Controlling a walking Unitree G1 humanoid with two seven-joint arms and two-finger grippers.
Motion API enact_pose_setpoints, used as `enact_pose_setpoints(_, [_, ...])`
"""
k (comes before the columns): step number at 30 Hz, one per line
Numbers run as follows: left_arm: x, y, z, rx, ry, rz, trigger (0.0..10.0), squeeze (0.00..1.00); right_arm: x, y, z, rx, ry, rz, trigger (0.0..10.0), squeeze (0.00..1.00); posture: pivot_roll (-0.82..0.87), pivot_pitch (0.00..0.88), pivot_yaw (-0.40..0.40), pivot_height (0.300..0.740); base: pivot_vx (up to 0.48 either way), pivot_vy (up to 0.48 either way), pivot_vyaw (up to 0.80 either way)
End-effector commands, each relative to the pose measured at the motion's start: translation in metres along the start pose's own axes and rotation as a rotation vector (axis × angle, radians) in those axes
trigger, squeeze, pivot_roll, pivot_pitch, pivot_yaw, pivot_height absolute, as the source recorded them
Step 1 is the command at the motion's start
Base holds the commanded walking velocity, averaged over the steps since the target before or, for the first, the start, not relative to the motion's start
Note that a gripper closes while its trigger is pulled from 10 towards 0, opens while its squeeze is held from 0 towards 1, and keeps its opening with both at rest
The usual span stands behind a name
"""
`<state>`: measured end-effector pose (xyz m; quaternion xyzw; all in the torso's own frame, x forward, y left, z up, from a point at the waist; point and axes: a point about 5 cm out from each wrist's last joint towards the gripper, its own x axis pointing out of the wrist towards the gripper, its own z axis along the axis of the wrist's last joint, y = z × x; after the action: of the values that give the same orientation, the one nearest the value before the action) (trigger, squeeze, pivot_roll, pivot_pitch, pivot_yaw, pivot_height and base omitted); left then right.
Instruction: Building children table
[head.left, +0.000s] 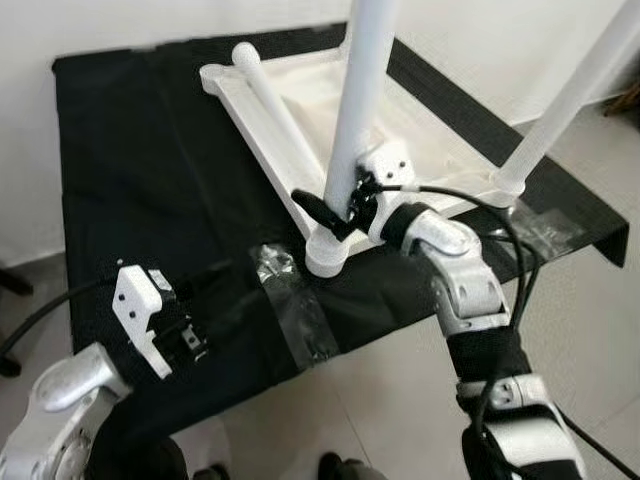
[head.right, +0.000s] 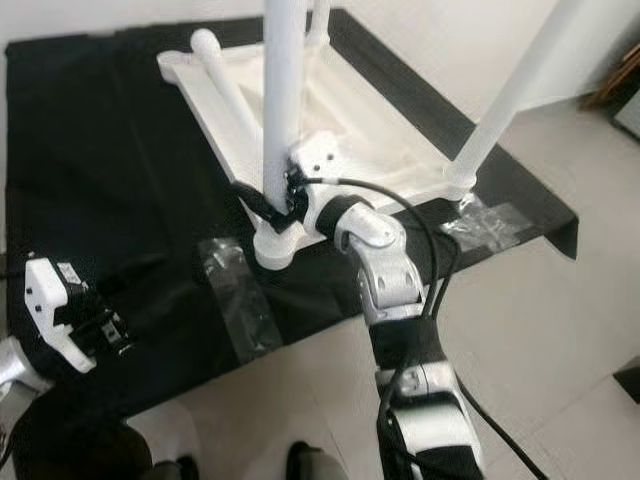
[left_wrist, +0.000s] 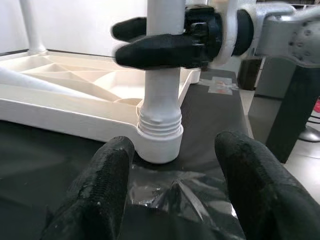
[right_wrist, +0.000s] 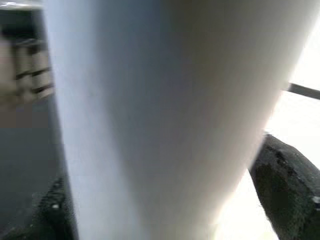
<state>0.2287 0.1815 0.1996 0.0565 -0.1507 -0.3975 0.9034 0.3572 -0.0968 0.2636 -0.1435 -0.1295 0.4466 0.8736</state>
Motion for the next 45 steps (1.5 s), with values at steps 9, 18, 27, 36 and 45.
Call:
enact_pose_setpoints(9, [-0.002,-0.005,-0.001,-0.008,0.003,0.004,10.0,0.00,0.011,-0.005,0.010,-0.033,-0.005,0.461,10.0,0.00,0.08,0.248,-0.132,0.740,0.000,0.000,0.00])
enact_pose_setpoints(18, [-0.004,-0.004,0.001,-0.002,0.008,0.013,10.0,0.00,0.012,-0.010,0.008,0.015,0.020,0.600,0.0,0.00,0.09,0.251,-0.134,0.740,0.000,0.000,0.00])
enact_pose_setpoints(27, [-0.005,-0.004,0.001,-0.003,0.009,0.011,10.0,0.00,0.007,-0.015,0.003,0.008,0.023,0.577,0.0,0.00,0.08,0.250,-0.129,0.740,0.000,0.000,0.00])
enact_pose_setpoints(36, [-0.008,-0.003,0.000,-0.006,0.016,0.012,10.0,0.00,-0.003,0.004,-0.032,0.047,0.098,0.141,0.0,0.00,0.05,0.260,-0.121,0.740,0.000,0.000,0.00])
enact_pose_setpoints(45, [-0.008,0.001,0.002,-0.002,0.018,0.004,10.0,0.00,0.011,0.076,-0.057,0.212,0.197,-0.323,0.0,0.00,0.05,0.254,-0.096,0.740,0.000,0.000,0.00])
